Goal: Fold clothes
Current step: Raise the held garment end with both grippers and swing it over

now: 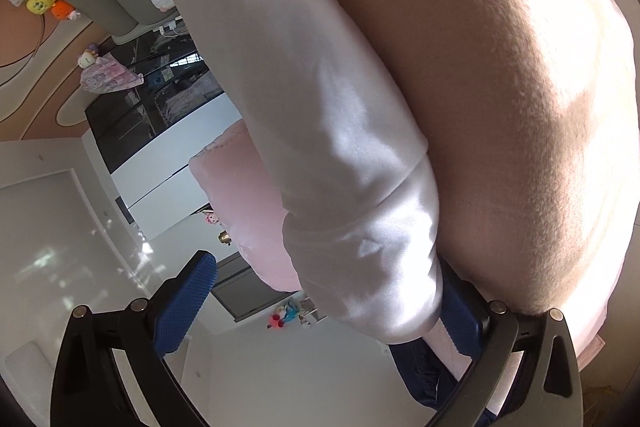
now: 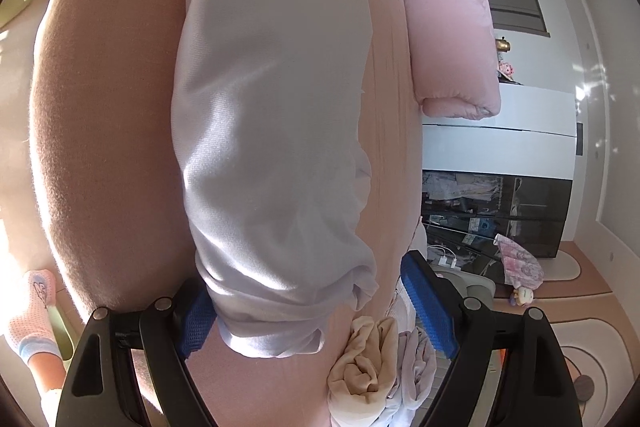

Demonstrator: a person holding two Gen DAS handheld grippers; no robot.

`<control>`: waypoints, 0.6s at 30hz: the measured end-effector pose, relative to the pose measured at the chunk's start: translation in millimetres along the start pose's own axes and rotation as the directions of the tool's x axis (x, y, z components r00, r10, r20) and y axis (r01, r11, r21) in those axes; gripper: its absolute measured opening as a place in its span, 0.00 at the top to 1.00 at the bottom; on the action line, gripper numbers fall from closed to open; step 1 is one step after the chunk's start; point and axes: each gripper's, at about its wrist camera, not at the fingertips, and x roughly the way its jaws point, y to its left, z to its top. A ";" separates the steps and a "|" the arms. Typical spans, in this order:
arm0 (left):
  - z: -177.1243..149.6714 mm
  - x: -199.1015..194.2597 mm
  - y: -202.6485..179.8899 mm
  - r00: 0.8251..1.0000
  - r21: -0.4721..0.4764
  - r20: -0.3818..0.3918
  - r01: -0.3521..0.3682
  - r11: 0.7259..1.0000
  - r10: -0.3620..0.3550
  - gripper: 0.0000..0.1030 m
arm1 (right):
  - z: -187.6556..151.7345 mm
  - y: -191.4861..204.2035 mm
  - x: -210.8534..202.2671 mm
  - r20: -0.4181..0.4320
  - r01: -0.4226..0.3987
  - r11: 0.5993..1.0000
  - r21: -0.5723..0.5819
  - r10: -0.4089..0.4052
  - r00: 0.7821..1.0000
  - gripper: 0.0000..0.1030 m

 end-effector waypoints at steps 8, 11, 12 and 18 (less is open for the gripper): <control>9.3 -3.0 9.3 0.986 -0.055 0.088 0.144 0.988 -0.139 0.00 | -5.9 -5.6 3.8 0.036 -0.105 0.994 0.011 0.104 0.994 0.25; 5.4 5.4 19.3 0.965 -0.134 0.109 0.252 0.958 -0.239 0.00 | -9.7 -4.4 2.1 0.056 -0.140 0.990 0.009 0.139 0.989 0.33; 2.9 8.6 23.2 0.954 -0.155 0.124 0.291 0.944 -0.273 0.00 | -10.4 -5.2 2.4 0.058 -0.157 0.988 0.013 0.156 0.986 0.38; -7.4 40.3 50.4 0.840 -0.250 0.206 0.541 0.803 -0.502 0.00 | -16.7 -17.4 7.5 0.083 -0.271 0.961 0.052 0.266 0.960 0.40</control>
